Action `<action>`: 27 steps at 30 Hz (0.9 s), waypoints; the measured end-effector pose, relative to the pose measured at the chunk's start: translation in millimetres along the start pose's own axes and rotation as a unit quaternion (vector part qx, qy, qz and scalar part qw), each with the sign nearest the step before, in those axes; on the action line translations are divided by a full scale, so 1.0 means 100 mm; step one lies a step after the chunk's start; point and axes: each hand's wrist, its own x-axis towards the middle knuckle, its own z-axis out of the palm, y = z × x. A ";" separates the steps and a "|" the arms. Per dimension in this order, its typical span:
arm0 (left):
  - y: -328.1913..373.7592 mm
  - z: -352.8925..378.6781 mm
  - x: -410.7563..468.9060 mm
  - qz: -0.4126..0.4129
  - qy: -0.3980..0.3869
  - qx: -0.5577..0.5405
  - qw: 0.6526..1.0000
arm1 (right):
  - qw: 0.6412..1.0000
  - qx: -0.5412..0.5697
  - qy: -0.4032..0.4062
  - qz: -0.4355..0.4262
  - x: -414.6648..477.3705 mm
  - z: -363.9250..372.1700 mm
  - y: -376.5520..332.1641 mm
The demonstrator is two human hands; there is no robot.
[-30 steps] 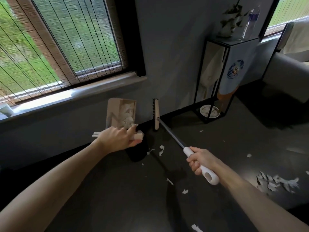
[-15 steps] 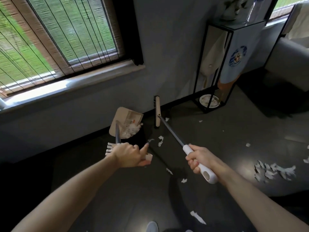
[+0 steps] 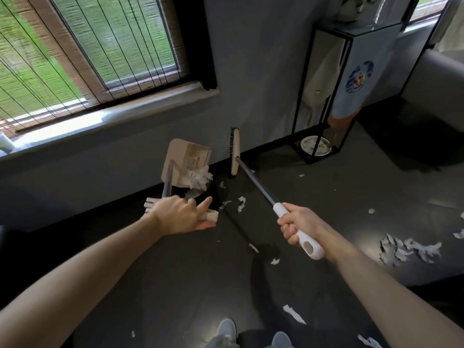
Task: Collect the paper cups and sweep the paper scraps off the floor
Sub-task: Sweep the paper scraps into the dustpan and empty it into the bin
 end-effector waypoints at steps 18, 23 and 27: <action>-0.37 -0.29 0.13 0.015 0.047 -0.009 0.999 | 0.998 -0.002 0.028 0.057 0.10 -0.23 0.39; -0.35 -0.24 0.03 0.033 0.108 -0.001 0.994 | 0.999 -0.010 0.015 0.043 0.11 -0.19 0.33; 0.01 0.09 -0.09 0.031 -0.025 -0.037 0.999 | 0.999 -0.021 0.014 0.034 0.10 -0.18 0.37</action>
